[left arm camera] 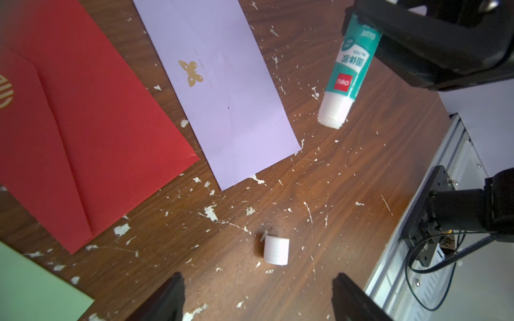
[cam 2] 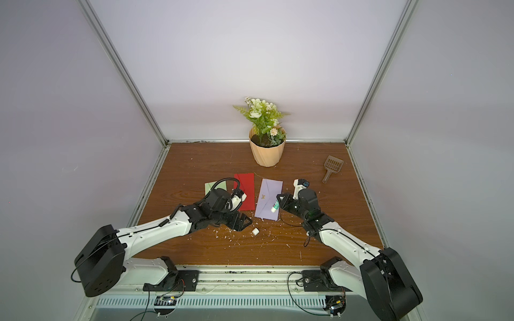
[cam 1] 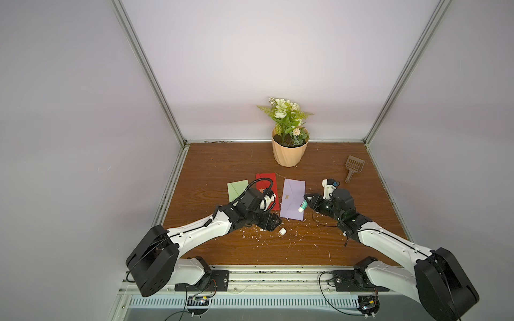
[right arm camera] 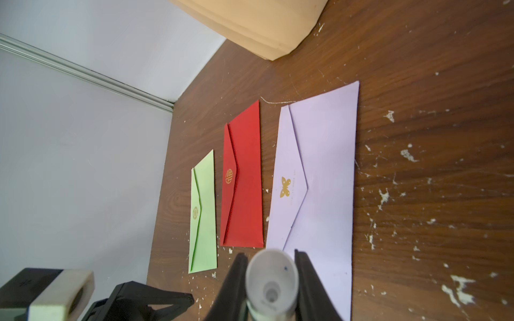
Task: Seal the envelope with a glue stick
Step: Screw the glue stick.
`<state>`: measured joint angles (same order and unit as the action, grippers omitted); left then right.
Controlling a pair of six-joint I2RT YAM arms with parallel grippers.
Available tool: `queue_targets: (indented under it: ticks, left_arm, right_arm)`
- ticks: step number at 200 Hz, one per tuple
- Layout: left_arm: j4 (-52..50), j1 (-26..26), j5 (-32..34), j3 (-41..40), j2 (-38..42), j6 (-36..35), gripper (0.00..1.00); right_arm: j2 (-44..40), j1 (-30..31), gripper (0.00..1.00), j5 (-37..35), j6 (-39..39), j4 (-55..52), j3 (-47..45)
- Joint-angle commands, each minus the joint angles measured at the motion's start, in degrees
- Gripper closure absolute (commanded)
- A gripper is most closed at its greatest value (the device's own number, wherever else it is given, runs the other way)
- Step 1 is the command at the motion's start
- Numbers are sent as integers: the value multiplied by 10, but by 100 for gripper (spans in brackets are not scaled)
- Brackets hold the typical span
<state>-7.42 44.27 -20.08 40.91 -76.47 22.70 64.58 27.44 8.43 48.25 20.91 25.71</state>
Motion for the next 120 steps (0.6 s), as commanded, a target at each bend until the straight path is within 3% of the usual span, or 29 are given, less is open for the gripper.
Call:
queue_targets:
  ticks: [1, 59, 120]
  left_arm:
    - [6, 9, 14, 1, -11, -9, 16]
    - [105, 10, -36, 32, -35, 20, 4]
    - [138, 17, -73, 86, -109, 16, 4]
  right_arm:
    - [-4, -4, 100, 49, 16, 7, 5]
    - [7, -3, 100, 117, 63, 58, -14]
    - [17, 26, 100, 119, 70, 96, -11]
